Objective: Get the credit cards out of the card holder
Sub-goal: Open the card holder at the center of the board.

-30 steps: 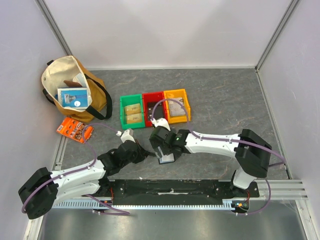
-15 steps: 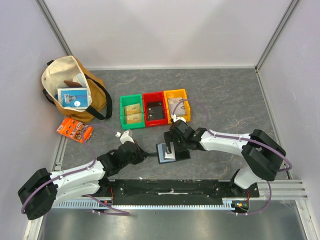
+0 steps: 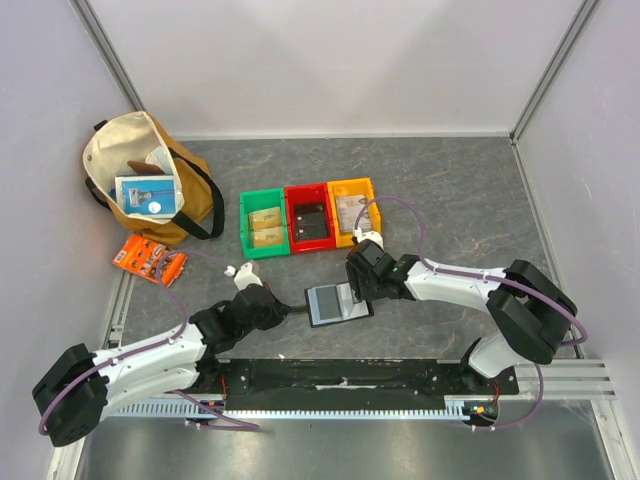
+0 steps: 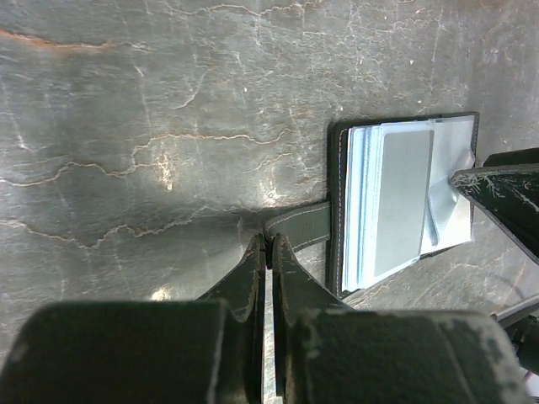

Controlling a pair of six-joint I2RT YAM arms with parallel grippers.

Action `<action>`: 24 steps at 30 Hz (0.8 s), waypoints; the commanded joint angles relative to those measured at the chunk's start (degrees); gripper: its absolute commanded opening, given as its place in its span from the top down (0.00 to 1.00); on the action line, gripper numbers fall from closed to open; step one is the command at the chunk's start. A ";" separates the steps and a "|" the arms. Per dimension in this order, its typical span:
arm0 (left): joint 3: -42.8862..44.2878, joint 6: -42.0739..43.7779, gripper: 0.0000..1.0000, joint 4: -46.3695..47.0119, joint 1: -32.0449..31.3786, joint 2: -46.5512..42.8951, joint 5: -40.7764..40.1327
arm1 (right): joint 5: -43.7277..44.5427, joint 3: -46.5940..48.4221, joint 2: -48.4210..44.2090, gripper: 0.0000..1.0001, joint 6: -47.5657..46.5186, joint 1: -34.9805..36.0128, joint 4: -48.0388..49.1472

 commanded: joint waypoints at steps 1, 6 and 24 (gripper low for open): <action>2.11 1.17 0.98 -3.20 0.45 -1.23 -3.94 | 3.94 -0.54 -1.68 0.34 -2.06 -0.38 -2.40; 4.83 3.10 0.96 -4.70 0.45 -0.61 -3.24 | 2.89 0.25 -3.16 0.34 -2.76 -0.38 -2.75; 6.42 4.77 0.98 -3.65 0.36 0.97 -0.16 | 2.45 21.52 1.91 0.27 -6.28 11.65 -8.37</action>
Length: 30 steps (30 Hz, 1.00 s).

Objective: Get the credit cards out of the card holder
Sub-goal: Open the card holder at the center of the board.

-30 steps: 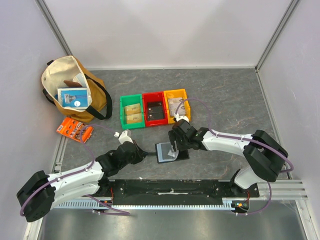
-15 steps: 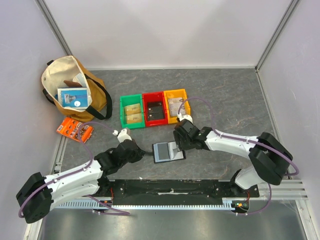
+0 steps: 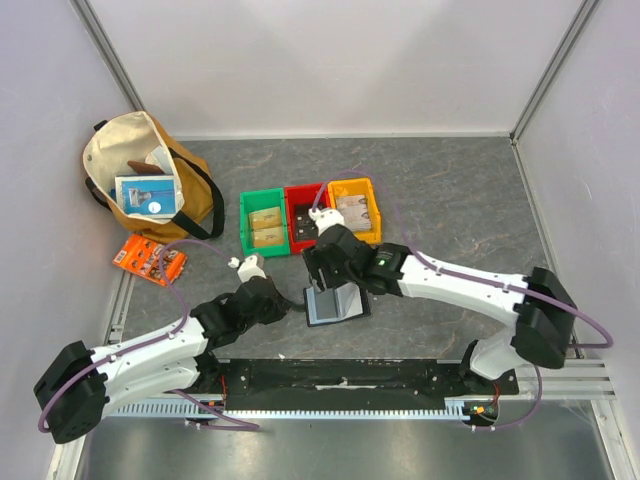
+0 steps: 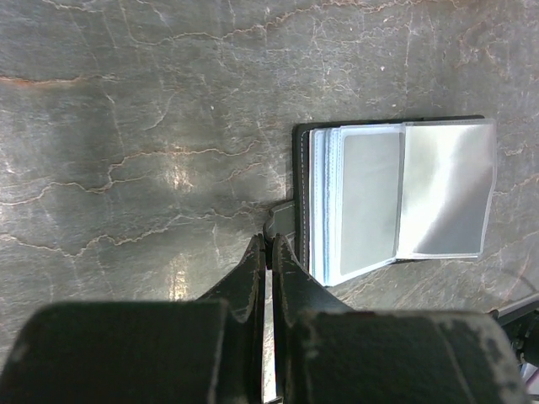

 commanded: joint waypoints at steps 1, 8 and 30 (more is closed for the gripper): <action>0.85 1.34 0.98 1.32 0.34 -0.56 0.17 | 0.85 2.31 7.14 0.27 -0.99 2.15 -1.45; -0.20 0.64 0.98 2.02 0.34 -0.38 0.70 | 3.14 2.31 14.62 0.17 2.00 3.03 -1.71; -3.55 -1.39 0.98 2.81 0.34 -0.73 -0.01 | 8.14 0.46 18.94 0.14 2.44 3.21 -3.28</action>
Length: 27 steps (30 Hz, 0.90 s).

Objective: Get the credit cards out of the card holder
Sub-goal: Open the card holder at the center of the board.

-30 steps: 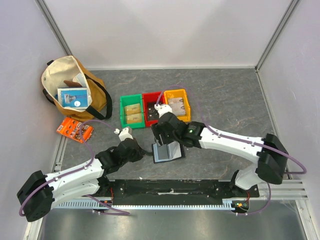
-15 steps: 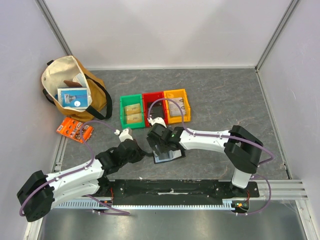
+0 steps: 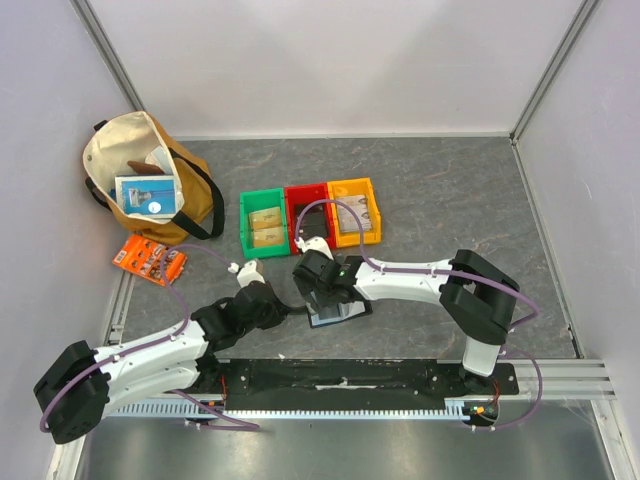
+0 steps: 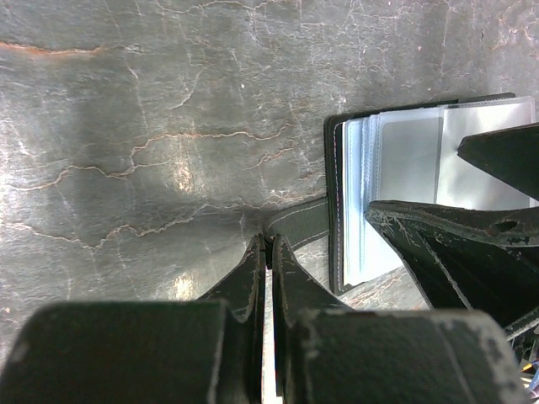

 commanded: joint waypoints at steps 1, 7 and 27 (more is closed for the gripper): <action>-0.20 -1.28 0.98 0.82 0.30 -0.87 -1.21 | 5.46 -0.21 -0.32 0.15 -0.10 0.17 -2.56; -0.29 -1.28 0.98 -0.41 0.21 -2.01 -2.09 | 9.68 0.84 -3.04 0.19 -0.62 0.25 -6.69; 0.67 -0.66 0.94 -1.55 0.30 -1.92 -3.93 | 9.17 -10.05 -15.17 0.27 -3.52 -9.32 -5.74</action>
